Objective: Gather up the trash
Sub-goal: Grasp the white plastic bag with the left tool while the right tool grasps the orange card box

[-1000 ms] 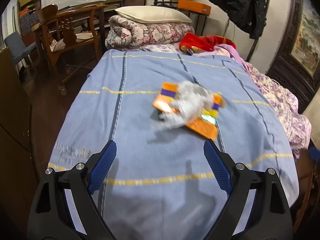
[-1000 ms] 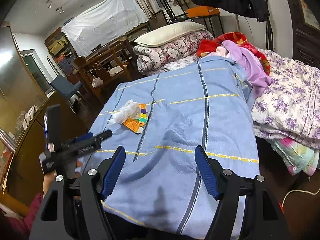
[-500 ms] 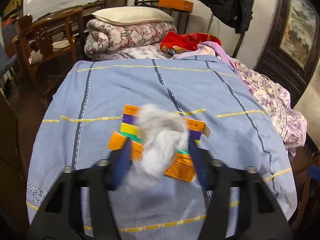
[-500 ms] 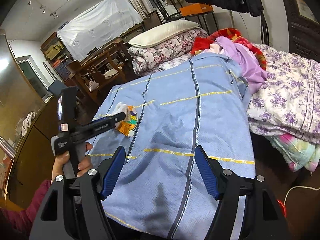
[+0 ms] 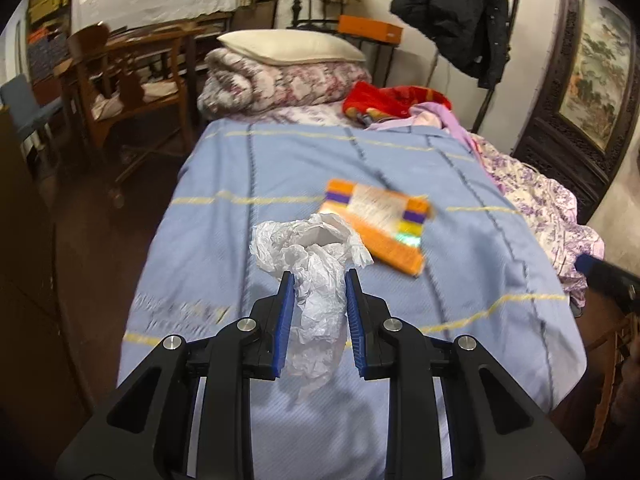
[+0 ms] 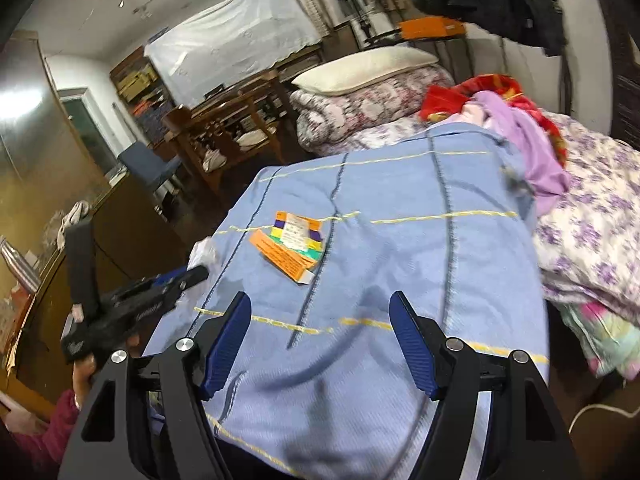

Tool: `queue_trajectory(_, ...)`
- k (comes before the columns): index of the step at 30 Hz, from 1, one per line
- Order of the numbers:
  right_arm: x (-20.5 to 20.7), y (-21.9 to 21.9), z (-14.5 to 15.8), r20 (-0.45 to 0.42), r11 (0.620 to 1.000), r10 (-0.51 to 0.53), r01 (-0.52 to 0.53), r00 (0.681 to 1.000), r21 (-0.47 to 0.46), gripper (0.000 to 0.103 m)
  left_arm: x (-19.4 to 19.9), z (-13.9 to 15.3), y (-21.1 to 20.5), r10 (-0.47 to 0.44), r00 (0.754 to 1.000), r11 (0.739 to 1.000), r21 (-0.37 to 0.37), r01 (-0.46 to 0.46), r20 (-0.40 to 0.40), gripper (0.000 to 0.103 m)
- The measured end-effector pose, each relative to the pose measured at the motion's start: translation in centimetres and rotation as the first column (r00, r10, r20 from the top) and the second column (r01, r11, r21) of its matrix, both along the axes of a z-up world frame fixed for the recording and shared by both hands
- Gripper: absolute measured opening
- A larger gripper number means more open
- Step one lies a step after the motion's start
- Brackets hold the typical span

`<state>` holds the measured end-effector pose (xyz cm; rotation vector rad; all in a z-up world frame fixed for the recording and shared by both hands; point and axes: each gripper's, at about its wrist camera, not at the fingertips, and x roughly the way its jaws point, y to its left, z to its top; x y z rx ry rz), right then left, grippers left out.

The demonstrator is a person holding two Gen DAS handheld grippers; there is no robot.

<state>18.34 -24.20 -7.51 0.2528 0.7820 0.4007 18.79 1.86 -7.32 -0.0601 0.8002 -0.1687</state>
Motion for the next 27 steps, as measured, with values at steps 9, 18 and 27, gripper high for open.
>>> queue_trajectory(9,9.2,4.5,-2.1,-0.064,0.996,0.067,-0.07,0.996,-0.054,0.064,0.1,-1.7,2.4,0.042,0.999,0.998,-0.047,-0.043,-0.014,0.027)
queue_trajectory(18,14.7,8.6,-6.0,-0.158,0.992,0.074,-0.089,0.985,-0.091,0.015,0.8,-3.0,3.1,0.049,0.998,0.996,-0.072,-0.052,-0.038,0.027)
queue_trajectory(27,8.2,8.3,-2.9,-0.063,0.995,0.064,-0.068,0.996,-0.073,0.007,-1.3,-1.6,1.6,0.033,0.999,0.998,-0.048,-0.033,-0.003,0.027)
